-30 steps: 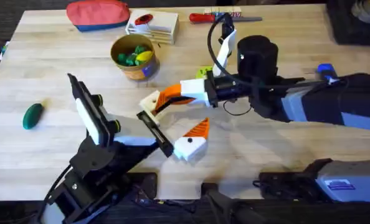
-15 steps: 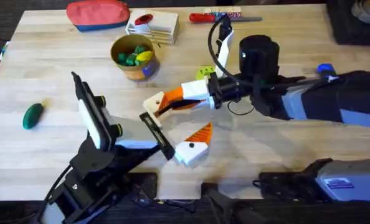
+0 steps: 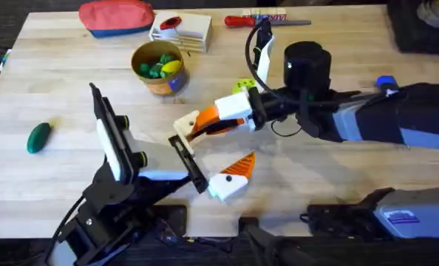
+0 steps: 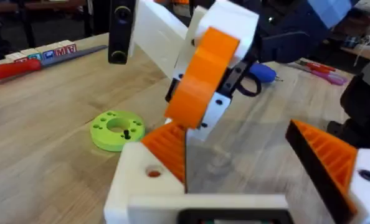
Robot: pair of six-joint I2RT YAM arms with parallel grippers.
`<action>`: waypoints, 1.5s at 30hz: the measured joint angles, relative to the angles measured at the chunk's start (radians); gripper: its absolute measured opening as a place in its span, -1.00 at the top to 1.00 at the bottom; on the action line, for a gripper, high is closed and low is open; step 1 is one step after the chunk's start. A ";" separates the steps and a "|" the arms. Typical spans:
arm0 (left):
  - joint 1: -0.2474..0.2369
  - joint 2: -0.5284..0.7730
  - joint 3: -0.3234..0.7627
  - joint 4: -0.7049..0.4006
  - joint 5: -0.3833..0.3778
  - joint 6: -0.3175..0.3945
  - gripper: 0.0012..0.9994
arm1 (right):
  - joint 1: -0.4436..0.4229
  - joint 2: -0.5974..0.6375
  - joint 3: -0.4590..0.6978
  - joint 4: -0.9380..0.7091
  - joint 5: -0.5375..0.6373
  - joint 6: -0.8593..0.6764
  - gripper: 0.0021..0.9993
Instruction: Pick up the gripper from the table and insert it into the empty holder that is missing its gripper. Then pick up a screw, insert it into the mounting hole, and use the screwdriver to tighten it. Finally, clean up the table by picking up the vegetable and placing it into the bucket.
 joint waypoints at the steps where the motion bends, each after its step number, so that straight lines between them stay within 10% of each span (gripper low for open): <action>1: 0.000 0.000 0.000 0.000 0.000 0.000 -0.97 | -0.002 0.000 0.000 0.012 0.000 0.000 -0.76; 14: 0.000 0.000 0.000 0.000 0.001 0.000 -0.98 | -0.313 0.002 0.105 0.024 0.011 -0.118 -0.99; 22: 0.000 0.000 0.000 0.000 0.004 0.000 -0.97 | -0.453 0.002 0.301 -0.424 0.141 -0.419 -0.99; 29: 0.000 0.000 0.000 0.000 0.008 0.000 -0.97 | -0.381 -0.016 0.414 -0.977 0.462 -0.808 -0.99; 38: 0.000 0.000 0.000 0.000 0.011 0.000 -0.97 | -0.123 -0.026 0.436 -1.112 0.862 -1.080 -0.95; 41: 0.000 0.000 0.000 0.000 0.011 0.000 -0.97 | -0.088 -0.026 0.437 -1.092 0.921 -1.118 -0.45; 45: 0.000 0.000 0.000 0.000 0.011 0.000 -0.98 | -0.068 -0.023 0.437 -1.082 0.963 -1.146 -0.26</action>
